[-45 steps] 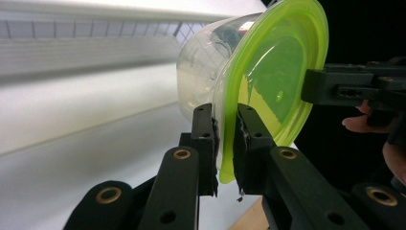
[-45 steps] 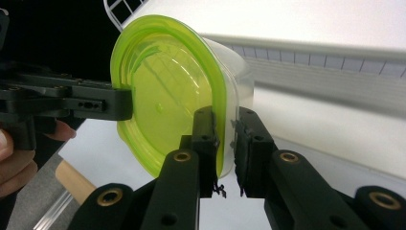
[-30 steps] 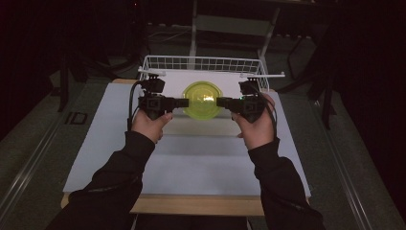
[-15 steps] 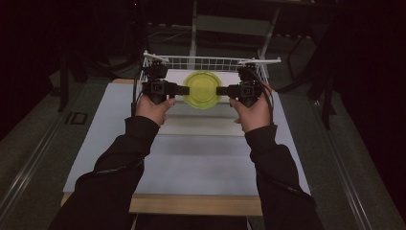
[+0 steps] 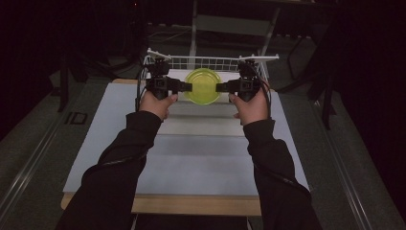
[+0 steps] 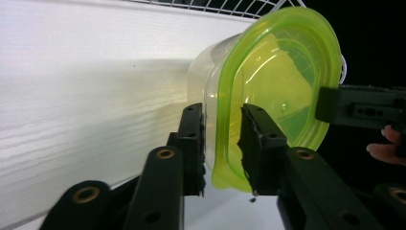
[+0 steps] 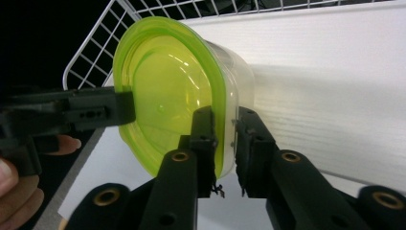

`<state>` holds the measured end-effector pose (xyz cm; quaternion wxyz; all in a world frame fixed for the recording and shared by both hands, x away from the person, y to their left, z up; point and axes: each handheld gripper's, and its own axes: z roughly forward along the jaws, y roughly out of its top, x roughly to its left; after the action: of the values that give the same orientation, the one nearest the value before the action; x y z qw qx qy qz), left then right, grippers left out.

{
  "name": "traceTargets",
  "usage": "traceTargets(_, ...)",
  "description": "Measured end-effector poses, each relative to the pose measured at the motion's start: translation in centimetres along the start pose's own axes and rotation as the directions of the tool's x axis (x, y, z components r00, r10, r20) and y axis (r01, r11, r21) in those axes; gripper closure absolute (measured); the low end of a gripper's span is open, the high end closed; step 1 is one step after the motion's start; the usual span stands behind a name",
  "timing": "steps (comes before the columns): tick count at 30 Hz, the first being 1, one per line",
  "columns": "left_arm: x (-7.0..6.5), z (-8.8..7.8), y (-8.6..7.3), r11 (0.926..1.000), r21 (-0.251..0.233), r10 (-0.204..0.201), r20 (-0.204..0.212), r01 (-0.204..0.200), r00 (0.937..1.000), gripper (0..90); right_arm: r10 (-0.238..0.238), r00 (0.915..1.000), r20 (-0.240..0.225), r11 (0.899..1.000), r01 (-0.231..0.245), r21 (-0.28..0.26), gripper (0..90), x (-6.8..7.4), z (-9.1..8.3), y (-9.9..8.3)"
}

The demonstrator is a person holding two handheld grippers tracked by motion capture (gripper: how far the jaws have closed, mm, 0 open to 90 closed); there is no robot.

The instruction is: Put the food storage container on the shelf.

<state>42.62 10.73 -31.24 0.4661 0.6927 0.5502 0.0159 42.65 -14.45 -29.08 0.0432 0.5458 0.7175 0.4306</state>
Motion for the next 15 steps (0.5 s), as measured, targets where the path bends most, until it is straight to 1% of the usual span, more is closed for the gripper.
traceTargets(1,0.0,0.1,0.0,1.0,0.006,0.002,-0.009,-0.002,1.0,66.1,-0.001,1.0,-0.005,1.0,0.001,0.002,67.8,0.0,0.1,0.1)
traceTargets(2,0.0,0.3,0.0,1.0,0.005,0.001,-0.01,-0.001,1.0,64.6,-0.001,1.0,-0.006,1.0,0.001,0.009,67.5,-0.1,0.2,0.2)
traceTargets(3,0.0,0.5,0.0,1.0,0.007,0.002,-0.013,-0.002,0.9999,61.3,-0.001,1.0,0.002,1.0,0.001,0.01,65.0,-0.1,0.3,0.3)
traceTargets(4,0.0,0.6,0.0,1.0,0.003,0.004,-0.011,-0.004,0.9999,60.0,-0.004,1.0,0.007,1.0,0.004,0.008,62.4,-0.2,0.5,0.3)
traceTargets(5,0.0,0.7,0.0,1.0,-0.007,-0.001,-0.014,0.001,0.9999,57.5,-0.008,0.9999,0.008,1.0,0.008,0.01,62.1,-0.3,0.6,0.4)
traceTargets(6,0.1,0.8,0.0,1.0,-0.006,-0.008,-0.011,0.008,0.9999,57.5,-0.003,1.0,0.003,1.0,0.002,0.007,61.8,-0.5,0.7,0.4)
traceTargets(7,0.1,1.0,0.0,0.9999,-0.005,-0.011,-0.009,0.011,0.9999,57.5,-0.005,1.0,0.006,1.0,0.005,0.007,59.5,-0.6,0.8,0.4)
traceTargets(9,0.1,1.2,-0.1,0.9998,-0.013,-0.013,0.005,0.013,0.9999,57.2,-0.032,0.9994,0.013,0.999,0.032,0.01,57.8,-0.8,1.0,0.6)
traceTargets(10,0.1,1.2,-0.1,0.9998,-0.013,-0.013,0.005,0.013,0.9999,54.8,-0.032,0.9994,0.013,0.999,0.032,0.01,57.8,-0.8,1.0,0.6)
traceTargets(11,-0.1,1.3,-0.1,0.9998,-0.014,-0.011,0.003,0.011,0.9999,53.3,-0.044,0.9988,0.022,0.999,0.044,0.007,57.0,-1.1,1.1,0.8)
traceTargets(12,-0.2,1.3,-0.1,0.9996,-0.025,-0.012,0.003,0.012,0.9999,53.2,-0.048,0.9985,0.028,0.999,0.048,0.003,55.3,-1.2,1.1,0.9)
traceTargets(14,-0.3,1.2,0.1,0.9991,-0.042,-0.009,0.004,0.009,1.0,47.1,-0.048,0.9982,0.035,0.999,0.048,-0.002,53.3,-1.6,1.2,1.1)
traceTargets(15,-0.4,1.1,0.1,0.9985,-0.054,-0.008,0.004,0.008,1.0,46.9,-0.044,0.9981,0.043,0.999,0.045,-0.007,52.8,-1.8,1.2,1.2)
